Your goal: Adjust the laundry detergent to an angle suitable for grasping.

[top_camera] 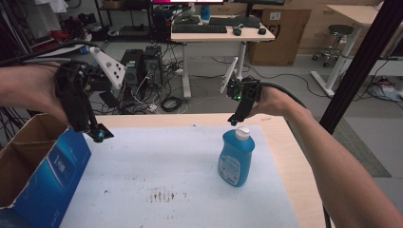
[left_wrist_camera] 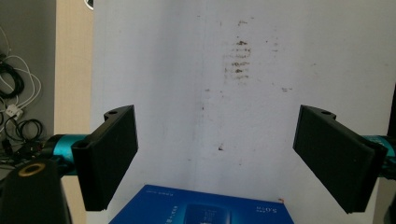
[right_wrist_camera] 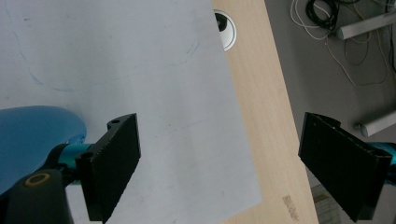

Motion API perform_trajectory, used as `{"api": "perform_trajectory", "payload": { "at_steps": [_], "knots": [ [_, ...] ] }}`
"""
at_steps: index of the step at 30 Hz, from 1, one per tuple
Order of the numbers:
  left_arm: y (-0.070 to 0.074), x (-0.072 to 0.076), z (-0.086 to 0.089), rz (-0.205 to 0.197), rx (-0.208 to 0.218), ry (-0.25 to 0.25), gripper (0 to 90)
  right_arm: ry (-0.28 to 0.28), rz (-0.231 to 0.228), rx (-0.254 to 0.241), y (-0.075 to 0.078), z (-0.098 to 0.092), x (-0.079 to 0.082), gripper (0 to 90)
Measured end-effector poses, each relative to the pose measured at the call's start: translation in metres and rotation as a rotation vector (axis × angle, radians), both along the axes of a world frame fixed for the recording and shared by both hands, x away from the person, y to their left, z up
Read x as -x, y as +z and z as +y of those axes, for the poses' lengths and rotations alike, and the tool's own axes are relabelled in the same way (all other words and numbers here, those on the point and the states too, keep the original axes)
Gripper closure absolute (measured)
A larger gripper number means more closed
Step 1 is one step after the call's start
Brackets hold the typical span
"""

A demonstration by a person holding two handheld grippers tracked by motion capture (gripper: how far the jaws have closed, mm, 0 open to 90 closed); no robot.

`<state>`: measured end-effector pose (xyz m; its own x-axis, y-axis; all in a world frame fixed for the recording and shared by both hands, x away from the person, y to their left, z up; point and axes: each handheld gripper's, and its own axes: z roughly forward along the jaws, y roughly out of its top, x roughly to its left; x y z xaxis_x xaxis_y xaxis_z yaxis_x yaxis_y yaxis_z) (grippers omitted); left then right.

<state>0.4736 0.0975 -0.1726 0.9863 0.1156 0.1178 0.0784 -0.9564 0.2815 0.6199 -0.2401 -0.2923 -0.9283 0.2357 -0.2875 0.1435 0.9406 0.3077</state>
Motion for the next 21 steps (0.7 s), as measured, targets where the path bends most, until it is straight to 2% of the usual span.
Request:
{"api": "perform_trajectory", "payload": {
  "at_steps": [2,5,8,10,12,21],
  "knots": [
    [0.0006,0.0018,0.0006,0.005,0.004,0.002,13.9,0.004,-0.004,0.019,0.0001,0.0008,0.0024,12.1],
    [0.0015,0.0024,0.0008,0.005,0.003,0.003,13.9,0.004,-0.004,0.021,0.0032,0.0003,0.0056,12.1],
    [0.0024,0.0061,-0.0013,-0.014,0.003,0.009,13.9,-0.001,-0.006,0.014,0.0059,-0.0024,0.0064,12.1],
    [0.0016,0.0074,-0.0022,-0.011,0.007,0.006,13.9,-0.003,-0.009,0.008,0.0064,-0.0036,0.0053,12.1],
    [-0.0003,0.0085,-0.0036,0.001,-0.011,0.001,13.9,-0.005,-0.011,-0.002,0.0069,-0.0051,0.0050,12.1],
    [-0.0024,0.0063,0.0004,0.002,-0.013,0.018,13.9,0.017,-0.013,-0.019,0.0061,0.0016,0.0060,12.1]
  ]
}}
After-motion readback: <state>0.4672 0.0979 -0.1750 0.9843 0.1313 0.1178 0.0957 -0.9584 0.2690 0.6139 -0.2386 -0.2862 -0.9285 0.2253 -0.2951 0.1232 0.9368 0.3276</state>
